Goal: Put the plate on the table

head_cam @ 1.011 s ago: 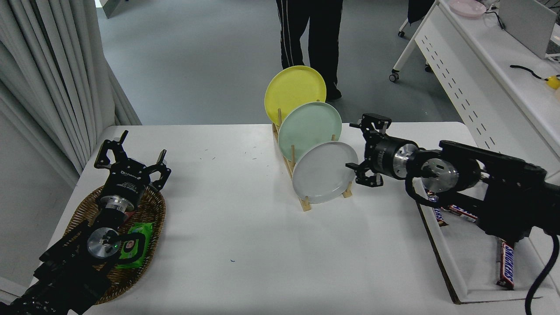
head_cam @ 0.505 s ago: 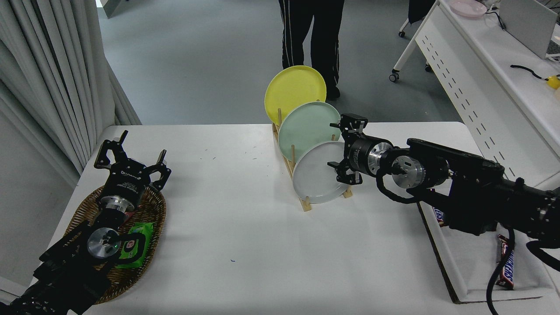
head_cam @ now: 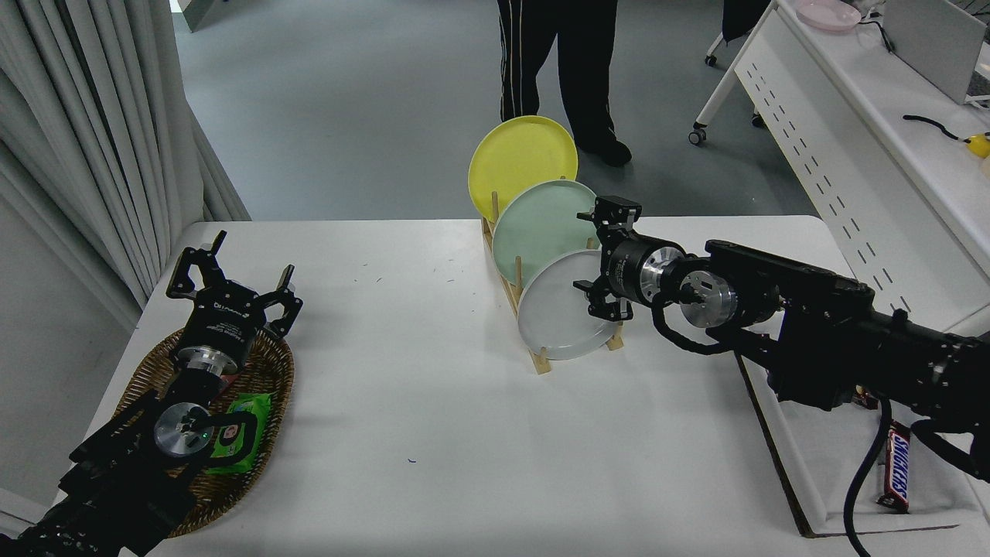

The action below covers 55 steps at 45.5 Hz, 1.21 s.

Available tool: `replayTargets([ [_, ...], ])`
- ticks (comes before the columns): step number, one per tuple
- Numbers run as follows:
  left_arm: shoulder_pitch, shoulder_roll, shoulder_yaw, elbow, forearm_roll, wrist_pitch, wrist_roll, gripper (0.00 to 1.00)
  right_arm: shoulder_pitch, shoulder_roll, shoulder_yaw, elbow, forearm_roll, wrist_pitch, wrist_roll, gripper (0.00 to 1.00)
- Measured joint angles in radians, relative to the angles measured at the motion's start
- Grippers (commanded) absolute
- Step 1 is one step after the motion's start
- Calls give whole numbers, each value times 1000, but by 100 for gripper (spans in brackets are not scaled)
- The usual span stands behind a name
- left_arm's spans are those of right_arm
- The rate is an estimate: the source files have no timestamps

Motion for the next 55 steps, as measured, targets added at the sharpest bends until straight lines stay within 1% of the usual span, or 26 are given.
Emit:
replayTargets([
  [3, 0, 0, 0, 0, 0, 0, 0, 100, 0, 1, 0, 0, -3, 2, -5, 81],
  [9, 0, 0, 0, 0, 0, 0, 0, 100, 0, 1, 0, -1, -3, 4, -15, 70],
  [11, 0, 0, 0, 0, 0, 0, 0, 100, 2, 1, 0, -1, -3, 5, -18, 68],
  [19, 0, 0, 0, 0, 0, 0, 0, 100, 7, -3, 9, -1, 3, 5, -41, 67],
  [22, 0, 0, 0, 0, 0, 0, 0, 100, 9, -3, 11, -1, 4, 3, -48, 62],
  [35, 0, 0, 0, 0, 0, 0, 0, 100, 14, -7, 16, -1, 6, -9, -72, 52],
  [41, 0, 0, 0, 0, 0, 0, 0, 100, 17, -9, 17, 0, 6, -17, -84, 44],
  [55, 0, 0, 0, 0, 0, 0, 0, 100, 26, -12, 22, 0, 6, -25, -99, 42],
])
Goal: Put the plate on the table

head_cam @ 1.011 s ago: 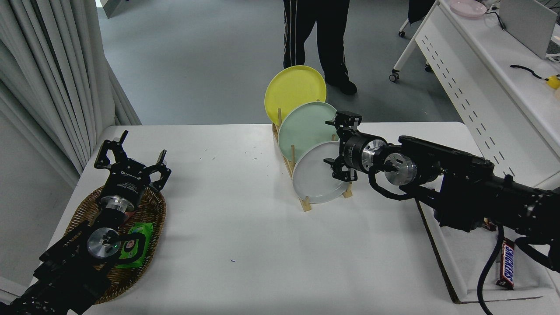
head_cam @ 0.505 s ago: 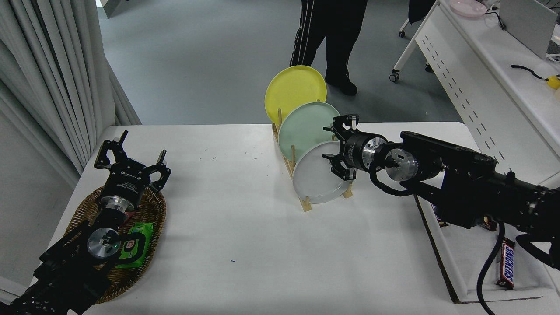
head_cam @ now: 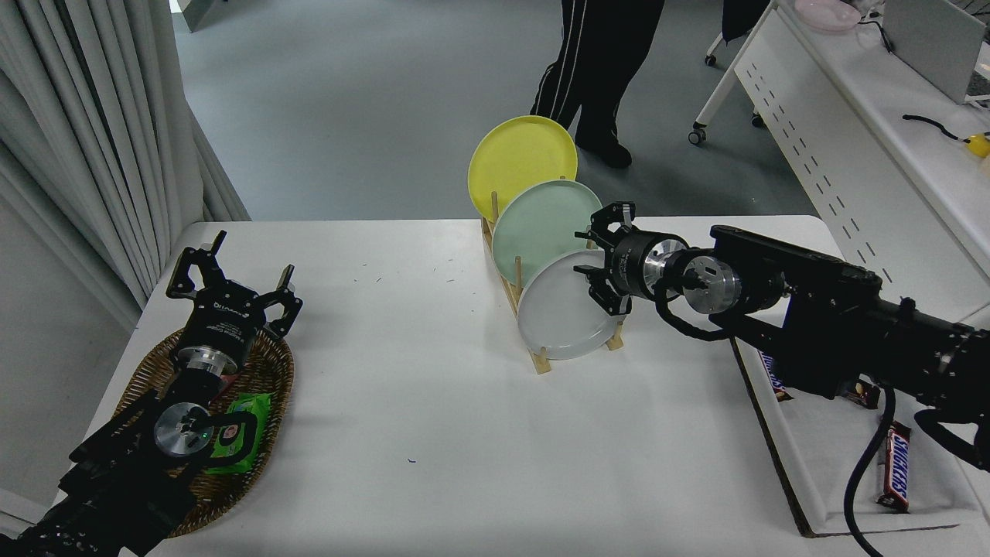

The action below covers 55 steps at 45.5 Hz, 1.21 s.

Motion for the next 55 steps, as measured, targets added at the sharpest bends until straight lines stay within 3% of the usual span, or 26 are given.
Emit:
replayTargets([
  [15, 0, 0, 0, 0, 0, 0, 0, 100, 2, -3, 2, -1, -2, -22, -4, 41],
  [55, 0, 0, 0, 0, 0, 0, 0, 100, 0, 6, 15, -31, 0, -18, -5, 21],
])
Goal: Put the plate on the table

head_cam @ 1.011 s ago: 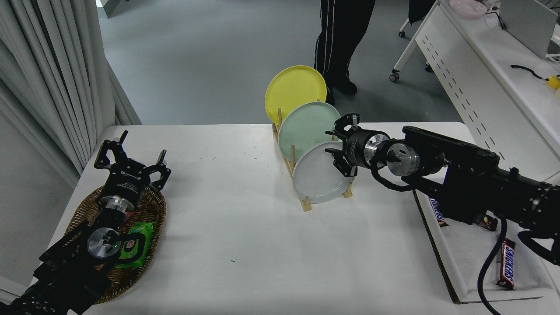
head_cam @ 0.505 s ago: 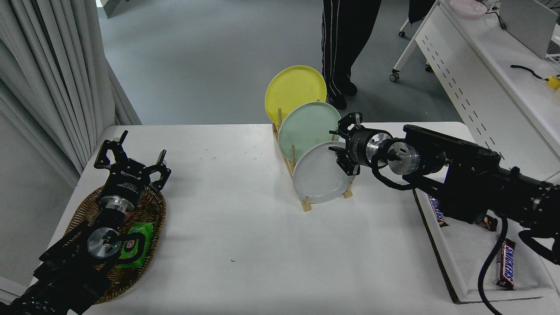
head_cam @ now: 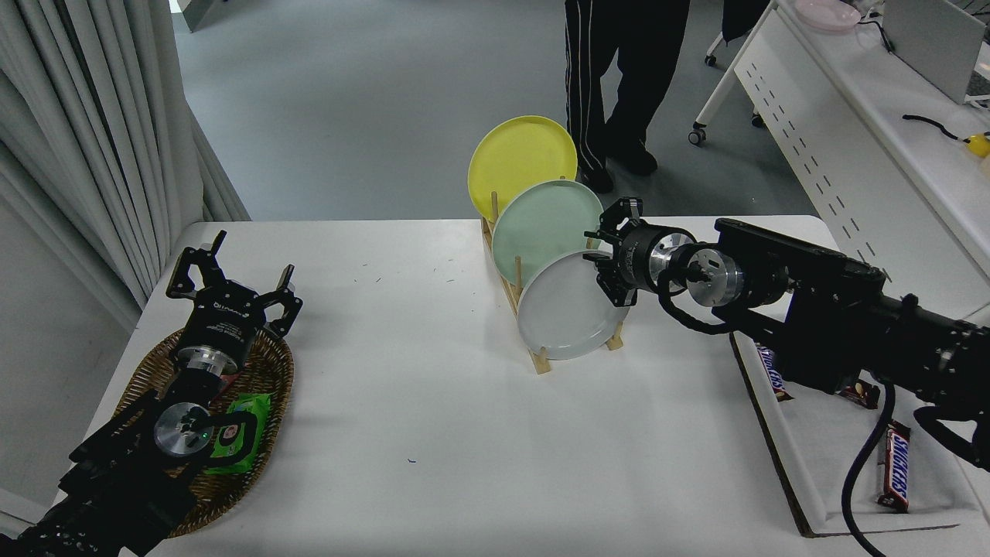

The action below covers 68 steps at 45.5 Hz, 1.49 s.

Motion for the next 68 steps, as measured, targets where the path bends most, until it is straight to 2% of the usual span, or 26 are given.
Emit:
replayTargets([
  [20, 0, 0, 0, 0, 0, 0, 0, 100, -1, 3, 9, -2, 5, 4, -6, 11],
  [34, 0, 0, 0, 0, 0, 0, 0, 100, -1, 6, 12, -3, 5, 5, -17, 0],
  [68, 0, 0, 0, 0, 0, 0, 0, 100, 26, -34, 73, 13, 6, 32, -108, 0],
])
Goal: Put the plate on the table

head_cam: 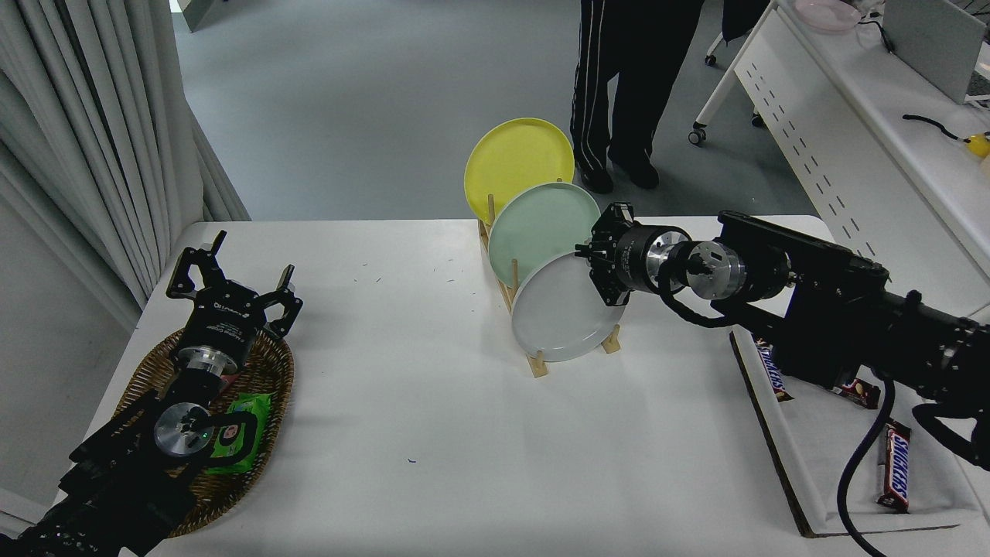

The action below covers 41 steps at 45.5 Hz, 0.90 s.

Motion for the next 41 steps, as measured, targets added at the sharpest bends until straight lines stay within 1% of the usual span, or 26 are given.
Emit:
replayTargets([
  [10, 0, 0, -1, 0, 0, 1, 0, 100, 52, -41, 39, 13, 18, 0, -34, 0],
  [18, 0, 0, -1, 0, 0, 1, 0, 100, 100, -78, 53, 54, 88, -15, -61, 0],
  [29, 0, 0, -1, 0, 0, 1, 0, 100, 174, -121, 67, 135, 202, -104, -108, 0],
  [41, 0, 0, -1, 0, 0, 1, 0, 100, 225, -148, 96, 209, 302, -206, -130, 0],
])
